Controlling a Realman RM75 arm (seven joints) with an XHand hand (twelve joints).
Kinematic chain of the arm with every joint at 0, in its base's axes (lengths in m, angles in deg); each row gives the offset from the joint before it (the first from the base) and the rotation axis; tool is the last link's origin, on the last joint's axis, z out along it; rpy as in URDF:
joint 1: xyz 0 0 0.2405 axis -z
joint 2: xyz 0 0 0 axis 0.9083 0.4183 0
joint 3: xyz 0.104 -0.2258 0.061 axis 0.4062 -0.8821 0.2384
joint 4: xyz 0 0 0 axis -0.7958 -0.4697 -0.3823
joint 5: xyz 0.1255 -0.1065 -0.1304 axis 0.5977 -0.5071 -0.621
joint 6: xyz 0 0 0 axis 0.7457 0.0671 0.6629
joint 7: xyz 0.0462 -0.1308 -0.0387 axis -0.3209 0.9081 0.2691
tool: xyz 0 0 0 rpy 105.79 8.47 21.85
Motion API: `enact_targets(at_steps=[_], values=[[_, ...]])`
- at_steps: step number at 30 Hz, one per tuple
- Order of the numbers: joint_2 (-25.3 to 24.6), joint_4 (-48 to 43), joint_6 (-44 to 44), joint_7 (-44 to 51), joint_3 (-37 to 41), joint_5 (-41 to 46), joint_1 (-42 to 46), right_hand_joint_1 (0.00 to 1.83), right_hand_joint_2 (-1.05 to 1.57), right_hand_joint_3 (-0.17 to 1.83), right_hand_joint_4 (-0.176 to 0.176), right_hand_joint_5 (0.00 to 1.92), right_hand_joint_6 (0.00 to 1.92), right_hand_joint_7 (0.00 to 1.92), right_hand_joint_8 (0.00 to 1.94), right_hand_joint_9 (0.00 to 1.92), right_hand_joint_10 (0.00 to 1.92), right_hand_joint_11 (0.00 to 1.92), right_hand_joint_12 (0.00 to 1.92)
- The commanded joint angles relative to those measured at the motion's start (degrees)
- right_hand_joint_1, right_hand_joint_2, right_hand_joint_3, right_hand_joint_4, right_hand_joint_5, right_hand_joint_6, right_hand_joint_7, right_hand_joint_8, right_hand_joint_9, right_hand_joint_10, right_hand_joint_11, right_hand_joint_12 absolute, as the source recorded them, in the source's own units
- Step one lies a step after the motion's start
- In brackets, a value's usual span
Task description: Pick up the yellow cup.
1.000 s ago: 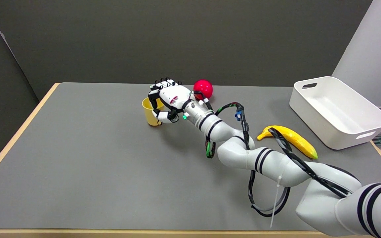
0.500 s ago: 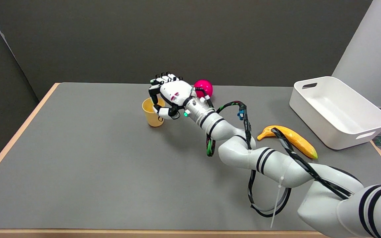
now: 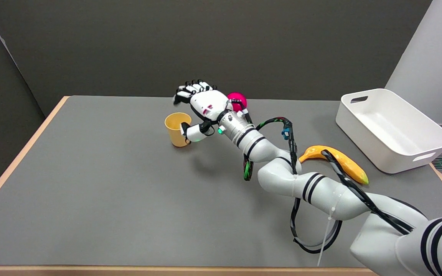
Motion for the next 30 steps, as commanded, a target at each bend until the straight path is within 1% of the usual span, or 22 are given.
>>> enact_targets(at_steps=[1, 6, 10, 11, 13, 17, 18, 19, 20, 28, 30], values=[[0.82, -3.75, -0.91, 0.85, -0.19, 0.06, 1.73, 0.61, 0.57, 0.98, 0.082, 0.17, 0.50, 0.06, 0.18, 0.01, 0.37, 0.00, 0.94], [0.82, -3.62, -0.91, 0.85, -1.07, 0.06, 1.81, 0.57, 0.55, 0.96, 0.079, 0.14, 0.47, 0.04, 0.15, 0.00, 0.30, 0.00, 0.92], [0.82, -3.05, -0.96, 0.85, -1.40, 0.06, 1.81, 0.58, 0.55, 0.96, 0.078, 0.14, 0.47, 0.03, 0.15, 0.00, 0.29, 0.00, 0.91], [0.77, -2.76, -0.99, 0.85, -1.53, 0.06, 1.81, 0.59, 0.55, 0.96, 0.078, 0.14, 0.48, 0.03, 0.14, 0.00, 0.28, 0.00, 0.90], [0.61, -1.56, -1.34, 0.85, -1.94, 0.06, 1.67, 0.77, 0.52, 0.97, 0.077, 0.12, 0.54, 0.04, 0.06, 0.00, 0.21, 0.01, 0.83], [-0.05, 2.31, -1.39, 0.85, -3.18, 3.26, 0.73, 0.78, 0.52, 0.97, 0.078, 0.13, 0.55, 0.05, 0.06, 0.00, 0.19, 0.00, 0.82], [-0.19, 3.14, -1.35, 0.85, -3.50, 4.02, 0.47, 0.74, 0.54, 0.97, 0.079, 0.14, 0.54, 0.04, 0.08, 0.00, 0.21, 0.00, 0.83], [-0.32, 4.12, -1.26, 0.85, -3.81, 4.58, 0.06, 0.63, 0.56, 0.96, 0.081, 0.17, 0.51, 0.02, 0.13, 0.00, 0.24, 0.00, 0.86], [-0.47, 4.97, -1.19, 0.85, -3.96, 5.05, -0.34, 0.61, 0.58, 0.96, 0.082, 0.18, 0.50, 0.01, 0.15, 0.00, 0.24, 0.00, 0.85], [-1.21, 9.31, -1.39, 0.85, -4.08, 5.49, -1.84, 0.64, 0.60, 0.95, 0.085, 0.19, 0.49, 0.00, 0.13, 0.00, 0.16, 0.00, 0.76], [-1.39, 10.00, -1.39, 0.85, -4.08, 5.49, -1.87, 0.64, 0.64, 0.91, 0.082, 0.22, 0.44, 0.00, 0.12, 0.00, 0.15, 0.00, 0.73]])
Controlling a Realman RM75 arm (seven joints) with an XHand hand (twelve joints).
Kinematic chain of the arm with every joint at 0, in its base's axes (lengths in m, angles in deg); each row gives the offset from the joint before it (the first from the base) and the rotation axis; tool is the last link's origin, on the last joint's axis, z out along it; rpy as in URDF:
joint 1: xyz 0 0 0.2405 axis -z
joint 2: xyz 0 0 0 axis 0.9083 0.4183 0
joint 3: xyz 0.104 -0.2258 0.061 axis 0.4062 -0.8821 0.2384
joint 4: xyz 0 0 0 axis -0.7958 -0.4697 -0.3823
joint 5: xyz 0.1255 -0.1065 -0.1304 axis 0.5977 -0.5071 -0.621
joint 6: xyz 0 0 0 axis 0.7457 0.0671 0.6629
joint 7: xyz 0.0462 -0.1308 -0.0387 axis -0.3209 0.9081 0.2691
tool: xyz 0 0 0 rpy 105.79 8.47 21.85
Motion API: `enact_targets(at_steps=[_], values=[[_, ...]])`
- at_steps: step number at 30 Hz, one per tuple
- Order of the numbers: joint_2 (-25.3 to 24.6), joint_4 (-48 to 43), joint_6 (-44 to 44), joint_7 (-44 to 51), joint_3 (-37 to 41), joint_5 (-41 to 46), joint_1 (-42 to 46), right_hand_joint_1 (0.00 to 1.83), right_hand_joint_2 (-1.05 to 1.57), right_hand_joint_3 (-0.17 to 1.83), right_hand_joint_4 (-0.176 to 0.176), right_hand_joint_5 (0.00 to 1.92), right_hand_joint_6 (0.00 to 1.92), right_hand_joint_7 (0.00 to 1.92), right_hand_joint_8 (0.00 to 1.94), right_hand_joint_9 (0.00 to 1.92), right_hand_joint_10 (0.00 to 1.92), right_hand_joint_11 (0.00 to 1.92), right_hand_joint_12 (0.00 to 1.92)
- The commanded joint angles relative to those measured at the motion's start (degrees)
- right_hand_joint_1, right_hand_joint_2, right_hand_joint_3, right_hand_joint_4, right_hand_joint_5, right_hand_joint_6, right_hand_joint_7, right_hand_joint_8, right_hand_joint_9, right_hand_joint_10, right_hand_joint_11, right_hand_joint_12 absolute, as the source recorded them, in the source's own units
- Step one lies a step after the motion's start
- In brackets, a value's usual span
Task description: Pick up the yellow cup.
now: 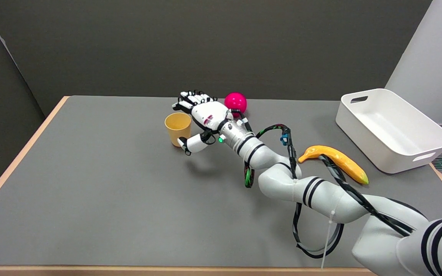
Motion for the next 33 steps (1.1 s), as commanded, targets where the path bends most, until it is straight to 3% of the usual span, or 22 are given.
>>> enact_targets(at_steps=[1, 10, 19, 23, 25, 33], values=[[-1.49, 8.00, -0.32, 0.08, -1.61, 2.84, -2.35, 0.64, 0.64, 0.89, 0.083, 0.22, 0.42, 0.00, 0.12, 0.00, 0.15, 0.00, 0.73], [-1.68, 8.57, -0.10, 0.08, -1.61, 2.84, -2.16, 0.68, 0.67, 0.87, 0.085, 0.25, 0.46, 0.00, 0.11, 0.00, 0.12, 0.00, 0.68], [-1.60, 8.20, 0.59, 0.08, -1.61, 2.84, -1.62, 0.68, 0.73, 0.85, 0.091, 0.29, 0.61, 0.00, 0.11, 0.00, 0.10, 0.00, 0.63], [-1.52, 7.93, 1.43, 0.08, -1.61, 2.84, -1.28, 0.67, 0.70, 0.94, 0.090, 0.29, 0.74, 0.00, 0.11, 0.00, 0.09, 0.00, 0.61], [-1.52, 7.72, 1.60, 0.13, -1.61, 2.84, -1.20, 0.69, 1.22, 0.37, 0.170, 0.46, 1.69, 0.03, 0.09, 0.00, 0.11, 0.00, 0.58], [-1.44, 6.74, 1.68, 0.64, -1.61, 2.84, -1.09, 0.80, 1.11, 0.47, 0.176, 0.60, 1.65, 0.06, 0.22, 0.01, 0.16, 0.00, 0.57]])
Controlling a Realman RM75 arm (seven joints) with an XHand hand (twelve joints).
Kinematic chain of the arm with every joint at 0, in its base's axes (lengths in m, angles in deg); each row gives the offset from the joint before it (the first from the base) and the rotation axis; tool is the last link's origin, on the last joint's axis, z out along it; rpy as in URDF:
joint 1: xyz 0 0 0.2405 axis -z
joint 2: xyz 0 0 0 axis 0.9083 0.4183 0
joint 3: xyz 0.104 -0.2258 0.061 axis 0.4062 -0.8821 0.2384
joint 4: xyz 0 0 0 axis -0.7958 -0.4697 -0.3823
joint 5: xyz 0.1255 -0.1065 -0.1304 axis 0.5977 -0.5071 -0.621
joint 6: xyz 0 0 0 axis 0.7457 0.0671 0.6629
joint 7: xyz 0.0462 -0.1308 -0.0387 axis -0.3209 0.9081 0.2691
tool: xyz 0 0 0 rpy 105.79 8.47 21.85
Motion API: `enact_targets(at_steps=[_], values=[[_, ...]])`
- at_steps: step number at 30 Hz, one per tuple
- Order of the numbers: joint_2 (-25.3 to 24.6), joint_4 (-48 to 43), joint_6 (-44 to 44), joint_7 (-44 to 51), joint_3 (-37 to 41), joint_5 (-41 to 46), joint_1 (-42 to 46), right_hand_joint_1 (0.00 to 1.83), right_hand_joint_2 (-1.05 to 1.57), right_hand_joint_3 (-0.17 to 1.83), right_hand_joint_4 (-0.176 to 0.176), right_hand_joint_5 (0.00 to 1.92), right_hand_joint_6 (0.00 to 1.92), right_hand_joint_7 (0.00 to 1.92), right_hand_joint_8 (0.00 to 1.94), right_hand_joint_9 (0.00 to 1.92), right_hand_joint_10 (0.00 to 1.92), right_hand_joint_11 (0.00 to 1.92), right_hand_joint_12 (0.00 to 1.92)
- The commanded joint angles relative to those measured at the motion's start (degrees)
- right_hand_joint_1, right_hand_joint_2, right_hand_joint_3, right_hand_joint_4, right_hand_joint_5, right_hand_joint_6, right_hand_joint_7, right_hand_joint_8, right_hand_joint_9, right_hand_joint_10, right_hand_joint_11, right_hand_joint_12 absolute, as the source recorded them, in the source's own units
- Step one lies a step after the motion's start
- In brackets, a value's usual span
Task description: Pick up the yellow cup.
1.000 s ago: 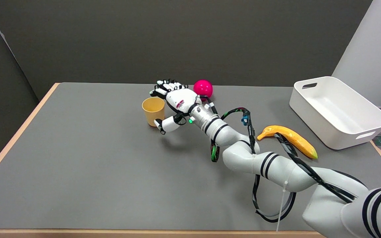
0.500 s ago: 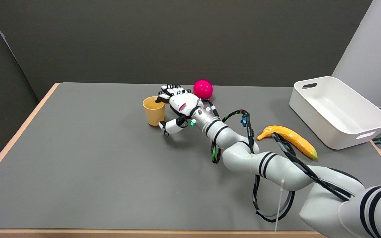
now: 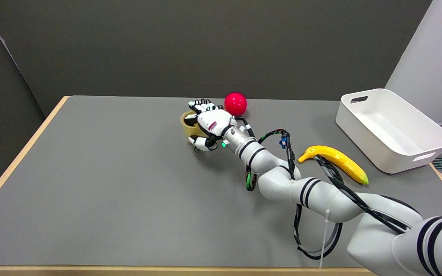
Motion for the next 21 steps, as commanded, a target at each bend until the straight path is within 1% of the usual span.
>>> enact_targets(at_steps=[1, 7, 12, 15, 17, 18, 20, 21], values=[[0.01, -0.79, 0.99, 0.44, -0.10, 0.18, 0.42, 0.80, 1.11, 0.47, 0.176, 0.60, 1.64, 0.07, 0.23, 0.01, 0.17, 0.00, 0.57], [0.23, -1.72, 0.99, 0.44, 0.09, -0.27, 0.55, 0.82, 1.10, 0.47, 0.176, 0.62, 1.62, 0.09, 0.25, 0.01, 0.22, 0.00, 0.58], [1.03, -4.25, 0.99, 1.21, 1.93, -0.46, 0.90, 0.83, 1.09, 0.47, 0.163, 0.63, 1.61, 0.10, 0.26, 0.01, 0.23, 0.00, 0.58], [3.21, -8.95, 0.27, 6.14, 4.76, -0.16, 1.46, 0.84, 1.09, 0.47, 0.155, 0.64, 1.60, 0.11, 0.26, 0.01, 0.24, 0.00, 0.58], [5.59, -13.81, -0.71, 9.84, 7.95, 0.02, 2.23, 0.85, 1.08, 0.48, 0.148, 0.65, 1.59, 0.13, 0.27, 0.01, 0.26, 0.00, 0.60], [6.51, -15.67, -1.09, 11.08, 9.25, 0.07, 2.63, 0.86, 1.08, 0.48, 0.140, 0.65, 1.59, 0.13, 0.27, 0.01, 0.27, 0.00, 0.60], [8.84, -20.27, -2.14, 13.91, 13.36, 0.10, 4.20, 0.87, 1.08, 0.49, 0.105, 0.65, 1.59, 0.15, 0.26, 0.00, 0.33, 0.00, 0.62], [9.58, -21.81, -2.50, 14.90, 14.85, 0.10, 4.76, 0.87, 1.07, 0.49, 0.110, 0.65, 1.59, 0.16, 0.26, 0.00, 0.33, 0.00, 0.64]])
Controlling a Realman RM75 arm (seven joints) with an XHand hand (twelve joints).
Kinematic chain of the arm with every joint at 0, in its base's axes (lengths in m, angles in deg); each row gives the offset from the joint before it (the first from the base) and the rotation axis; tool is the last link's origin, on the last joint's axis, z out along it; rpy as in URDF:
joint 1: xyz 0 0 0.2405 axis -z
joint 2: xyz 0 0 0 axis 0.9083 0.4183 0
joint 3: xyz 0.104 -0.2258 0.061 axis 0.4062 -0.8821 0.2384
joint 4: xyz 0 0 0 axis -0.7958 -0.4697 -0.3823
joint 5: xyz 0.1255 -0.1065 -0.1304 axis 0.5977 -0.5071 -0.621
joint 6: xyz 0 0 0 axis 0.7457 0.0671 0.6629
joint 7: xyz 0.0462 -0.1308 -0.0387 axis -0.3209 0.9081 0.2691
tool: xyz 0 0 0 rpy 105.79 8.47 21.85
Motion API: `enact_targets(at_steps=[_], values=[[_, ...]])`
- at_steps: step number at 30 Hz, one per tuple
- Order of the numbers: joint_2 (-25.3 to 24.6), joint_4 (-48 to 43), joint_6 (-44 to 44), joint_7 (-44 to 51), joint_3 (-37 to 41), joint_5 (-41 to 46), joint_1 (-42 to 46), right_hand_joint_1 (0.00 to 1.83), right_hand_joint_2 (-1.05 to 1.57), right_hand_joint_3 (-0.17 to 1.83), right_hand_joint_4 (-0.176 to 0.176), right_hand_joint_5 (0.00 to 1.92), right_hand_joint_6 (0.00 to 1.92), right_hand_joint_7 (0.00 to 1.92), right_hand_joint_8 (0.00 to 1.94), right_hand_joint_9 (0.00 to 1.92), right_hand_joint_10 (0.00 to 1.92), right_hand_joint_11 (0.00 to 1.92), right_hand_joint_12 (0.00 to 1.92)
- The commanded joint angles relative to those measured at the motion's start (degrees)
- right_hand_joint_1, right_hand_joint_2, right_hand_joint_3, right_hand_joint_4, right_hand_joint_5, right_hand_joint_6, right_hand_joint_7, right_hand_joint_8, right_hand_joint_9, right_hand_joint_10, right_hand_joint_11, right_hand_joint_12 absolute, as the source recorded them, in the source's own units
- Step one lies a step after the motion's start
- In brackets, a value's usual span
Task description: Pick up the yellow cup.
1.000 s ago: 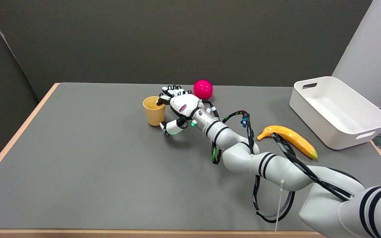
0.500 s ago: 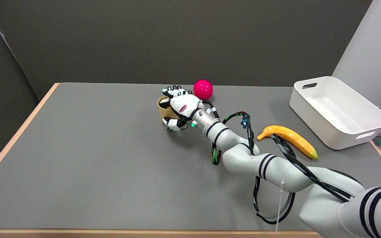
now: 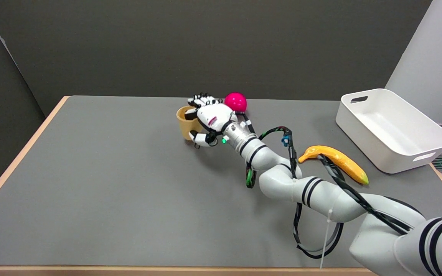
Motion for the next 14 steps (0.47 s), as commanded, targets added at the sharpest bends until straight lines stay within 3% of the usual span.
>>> enact_targets(at_steps=[1, 7, 10, 14], values=[[9.59, -20.43, -3.76, 14.50, 15.51, 0.21, 4.88, 0.87, 1.07, 0.50, 0.115, 0.66, 1.59, 0.16, 0.27, 0.00, 0.34, 0.00, 0.66], [14.26, -29.35, -5.13, 20.25, 24.20, 2.33, 9.80, 0.87, 1.07, 0.50, 0.117, 0.66, 1.59, 0.18, 0.27, 0.01, 0.37, 0.00, 0.71], [17.30, -31.90, -5.70, 24.29, 26.71, 5.51, 10.84, 0.87, 1.01, 0.66, 0.090, 0.65, 1.67, 0.13, 0.42, 0.04, 0.33, 0.00, 0.74], [22.17, -33.00, -6.65, 30.92, 29.25, 10.70, 11.40, 0.87, 1.06, 0.52, 0.114, 0.66, 1.59, 0.20, 0.30, 0.02, 0.41, 0.00, 0.77]])
